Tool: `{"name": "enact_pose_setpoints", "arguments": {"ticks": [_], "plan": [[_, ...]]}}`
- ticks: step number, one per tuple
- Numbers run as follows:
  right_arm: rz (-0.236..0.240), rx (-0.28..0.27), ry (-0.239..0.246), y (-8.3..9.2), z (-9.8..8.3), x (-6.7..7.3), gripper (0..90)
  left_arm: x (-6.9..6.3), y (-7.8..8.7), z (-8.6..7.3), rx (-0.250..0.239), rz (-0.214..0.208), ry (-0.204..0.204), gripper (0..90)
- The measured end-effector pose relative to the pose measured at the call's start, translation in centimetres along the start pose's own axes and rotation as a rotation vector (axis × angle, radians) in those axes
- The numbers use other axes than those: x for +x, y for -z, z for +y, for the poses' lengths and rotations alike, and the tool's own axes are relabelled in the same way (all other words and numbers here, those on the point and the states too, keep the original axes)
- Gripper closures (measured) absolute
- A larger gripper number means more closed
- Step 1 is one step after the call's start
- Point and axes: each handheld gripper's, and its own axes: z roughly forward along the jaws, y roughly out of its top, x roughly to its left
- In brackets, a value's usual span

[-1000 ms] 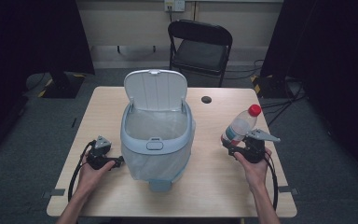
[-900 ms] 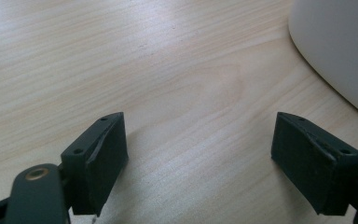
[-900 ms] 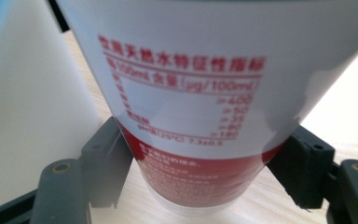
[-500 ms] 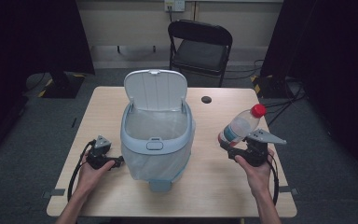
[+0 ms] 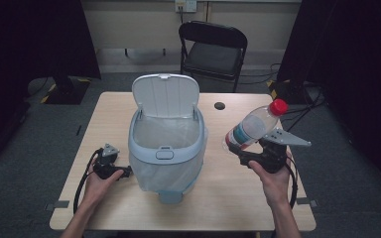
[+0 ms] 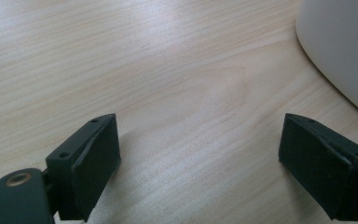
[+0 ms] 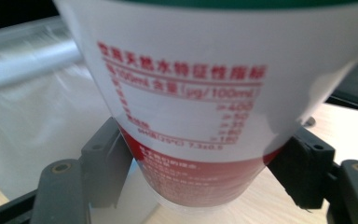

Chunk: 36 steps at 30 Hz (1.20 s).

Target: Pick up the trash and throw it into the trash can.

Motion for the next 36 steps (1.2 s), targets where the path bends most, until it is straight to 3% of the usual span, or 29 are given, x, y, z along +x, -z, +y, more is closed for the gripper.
{"name": "enact_pose_setpoints", "arguments": {"ticks": [19, 28, 36], "plan": [[0.100, -0.110, 0.009, 1.6, 7.1, 1.7, 27.2, 0.1, 0.1, 0.0, 0.006, -0.006, -0.011, 11.8], [0.234, -0.143, 0.022, 1.4, 10.0, 3.9, 27.2, 0.1, 0.1, 0.0, 0.006, -0.006, -0.011, 11.9], [0.319, -0.140, 0.057, -0.9, 11.7, 6.3, 27.0, 0.1, 0.1, 0.0, 0.006, -0.006, -0.011, 11.9]]}}
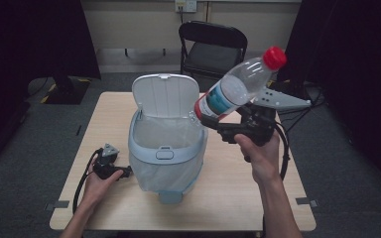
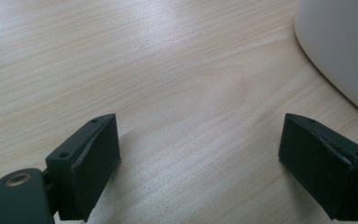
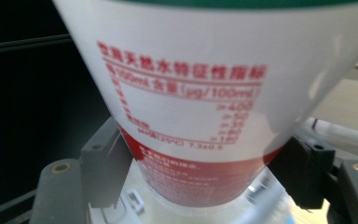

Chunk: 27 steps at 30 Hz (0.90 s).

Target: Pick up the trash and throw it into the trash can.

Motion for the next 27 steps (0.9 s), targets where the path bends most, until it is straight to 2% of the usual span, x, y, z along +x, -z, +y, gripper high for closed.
{"name": "enact_pose_setpoints", "arguments": {"ticks": [5, 7, 8, 9, 12, 15, 17, 19, 27], "plan": [[0.054, 0.039, 0.007, -2.8, -0.1, 0.7, 26.8, 0.0, 0.0, 0.0, 0.000, -0.001, 0.001, 11.9], [0.061, 0.070, 0.006, -3.9, -0.4, 0.7, 26.7, 0.0, 0.0, 0.0, 0.000, -0.001, 0.001, 11.9], [0.061, 0.070, 0.006, -3.9, -0.4, 0.7, 26.7, 0.0, 0.0, 0.0, 0.000, -0.001, 0.001, 12.0], [0.060, 0.101, 0.006, -4.9, -1.0, 0.6, 26.6, 0.0, 0.0, 0.0, 0.000, 0.000, -0.003, 12.0], [0.050, 0.152, 0.000, -5.8, -1.9, 0.4, 26.4, 0.0, 0.0, 0.0, -0.006, -0.003, 0.002, 12.1], [0.043, 0.192, -0.007, -6.5, -2.5, 0.2, 25.9, 0.0, 0.0, 0.0, -0.006, -0.004, 0.001, 12.1], [0.031, 0.216, 0.012, -6.8, -2.8, 0.3, 24.3, 0.0, 0.0, 0.0, -0.006, -0.004, 0.001, 12.1], [0.040, 0.233, 0.014, -7.0, -2.9, 0.4, 23.9, 0.0, 0.0, 0.0, -0.006, -0.004, 0.001, 12.1], [0.028, 0.229, 0.022, -7.1, -3.0, 0.3, 23.5, 0.0, 0.0, 0.0, -0.006, -0.004, 0.001, 12.1]]}}
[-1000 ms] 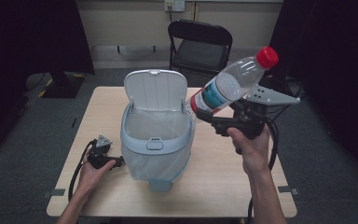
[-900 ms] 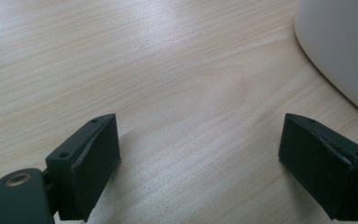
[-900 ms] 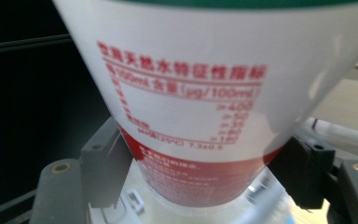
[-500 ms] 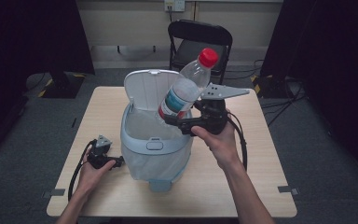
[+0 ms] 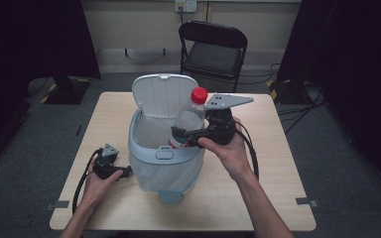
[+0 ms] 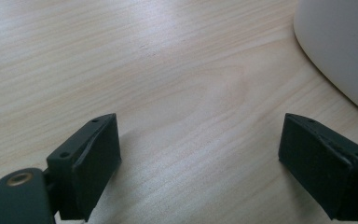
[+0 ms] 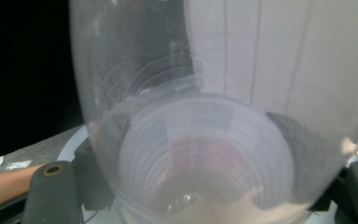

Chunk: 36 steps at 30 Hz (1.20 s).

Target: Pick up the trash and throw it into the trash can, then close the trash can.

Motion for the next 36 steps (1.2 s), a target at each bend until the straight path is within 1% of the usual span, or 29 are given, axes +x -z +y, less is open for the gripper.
{"name": "enact_pose_setpoints", "arguments": {"ticks": [1, 2, 3, 4, 6, 11, 12, 16, 19, 21, 22, 23, 24, 25, 26, 27, 28, 31, 35, 36], "plan": [[0.006, -0.001, -0.003, -0.1, 0.0, -0.1, 23.3, 0.0, 0.0, 0.0, 0.000, 0.000, 0.001, 12.1], [-0.002, 0.000, 0.000, -0.1, 0.0, -0.1, 22.2, 0.0, 0.0, 0.0, 0.000, 0.000, 0.000, 12.1], [-0.004, -0.011, 0.003, -0.1, 0.1, -0.1, 19.2, 0.0, 0.0, 0.0, 0.000, -0.001, 0.000, 12.1], [-0.005, -0.022, 0.003, -0.1, 0.1, -0.1, 18.3, 0.0, 0.0, 0.0, 0.000, 0.000, 0.001, 12.1], [-0.011, -0.028, 0.002, 0.1, 0.3, -0.2, 19.8, 0.0, 0.0, 0.0, 0.000, 0.000, 0.001, 12.1], [-0.022, -0.036, -0.008, 0.6, 0.1, -0.5, 20.0, 0.0, 0.0, 0.0, -0.001, -0.001, 0.000, 12.1], [-0.018, -0.065, -0.025, 1.3, -0.3, -1.0, 22.9, 0.0, 0.0, 0.0, -0.001, -0.001, 0.000, 12.1], [-0.043, -0.076, -0.029, 2.4, -0.5, -1.6, 26.5, 0.0, 0.0, 0.0, 0.000, 0.000, -0.002, 12.1], [-0.080, -0.095, -0.037, 3.4, -0.6, -2.3, 28.0, 0.0, 0.0, 0.0, 0.000, -0.001, -0.002, 12.1], [-0.107, -0.096, -0.041, 3.9, -0.7, -2.6, 28.2, 0.0, 0.0, 0.0, -0.001, -0.002, 0.001, 12.1], [-0.107, -0.096, -0.041, 3.9, -0.7, -2.6, 28.2, 0.0, 0.0, 0.0, -0.001, -0.002, 0.001, 12.1], [-0.120, -0.095, -0.043, 4.1, -0.8, -2.8, 28.4, 0.0, 0.0, 0.0, 0.000, -0.002, 0.000, 12.1], [-0.149, -0.094, -0.057, 4.6, -1.1, -3.4, 28.6, 0.0, 0.0, 0.0, -0.001, -0.002, 0.000, 12.1], [-0.155, -0.091, -0.065, 4.7, -1.1, -3.7, 28.6, 0.0, 0.0, 0.0, -0.001, -0.002, 0.000, 12.1], [-0.168, -0.083, -0.064, 4.8, -1.2, -3.9, 28.4, 0.0, 0.0, 0.0, -0.001, -0.002, 0.000, 12.1], [-0.194, -0.074, -0.063, 4.9, -1.3, -4.3, 28.0, 0.0, 0.0, 0.0, -0.001, -0.002, 0.000, 12.1], [-0.207, -0.068, -0.064, 4.9, -1.3, -4.6, 28.0, 0.0, 0.0, 0.0, -0.001, -0.002, 0.000, 12.2], [-0.237, -0.045, -0.093, 5.0, -1.5, -6.1, 27.8, 0.0, 0.0, 0.0, -0.001, -0.002, 0.001, 12.1], [-0.277, -0.018, -0.117, 4.6, -1.8, -7.5, 25.9, 0.0, 0.0, 0.0, 0.000, -0.001, -0.002, 12.1], [-0.284, -0.019, -0.119, 4.4, -1.8, -7.8, 25.8, 0.0, 0.0, 0.0, 0.000, -0.002, 0.000, 12.1]]}}
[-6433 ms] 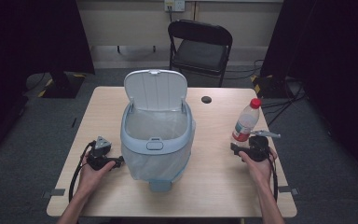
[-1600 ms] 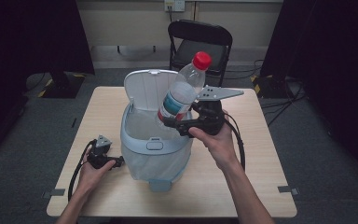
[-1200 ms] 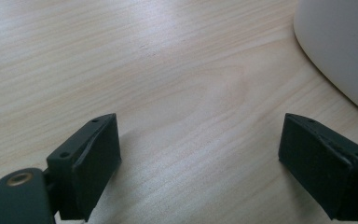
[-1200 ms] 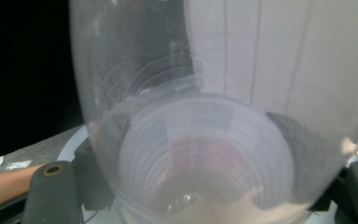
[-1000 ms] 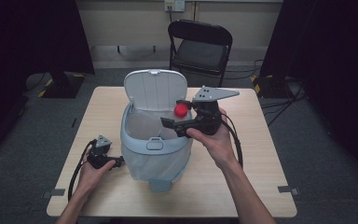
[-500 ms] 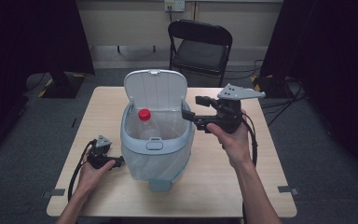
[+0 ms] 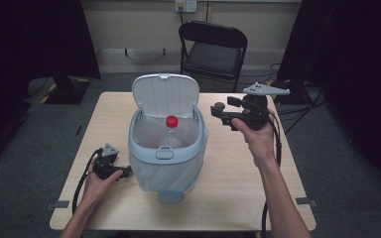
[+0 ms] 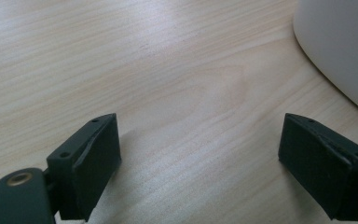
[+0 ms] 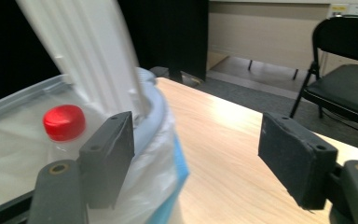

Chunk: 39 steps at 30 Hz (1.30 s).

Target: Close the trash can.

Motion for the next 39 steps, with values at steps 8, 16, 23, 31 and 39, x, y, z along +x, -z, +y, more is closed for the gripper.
{"name": "enact_pose_setpoints", "arguments": {"ticks": [8, 16, 23, 31, 39], "plan": [[-0.043, 0.006, -0.022, -2.3, 0.8, -1.9, 24.0, 0.0, 0.0, 0.0, -0.002, -0.003, 0.001, 12.2], [-0.053, 0.015, -0.044, -4.7, 1.3, -2.9, 23.1, 0.1, 0.0, 0.0, -0.001, -0.002, -0.004, 12.2], [-0.016, 0.001, -0.033, -6.2, 2.4, -2.2, 22.9, 0.1, 0.0, 0.0, 0.002, -0.001, -0.005, 11.7], [0.032, -0.033, -0.026, -6.5, 3.2, -1.2, 22.6, 0.1, 0.0, 0.0, 0.001, -0.001, -0.006, 11.7], [0.114, -0.047, 0.007, -5.6, 3.6, 0.1, 30.2, 0.1, 0.0, 0.0, 0.001, -0.001, -0.006, 11.7]]}}
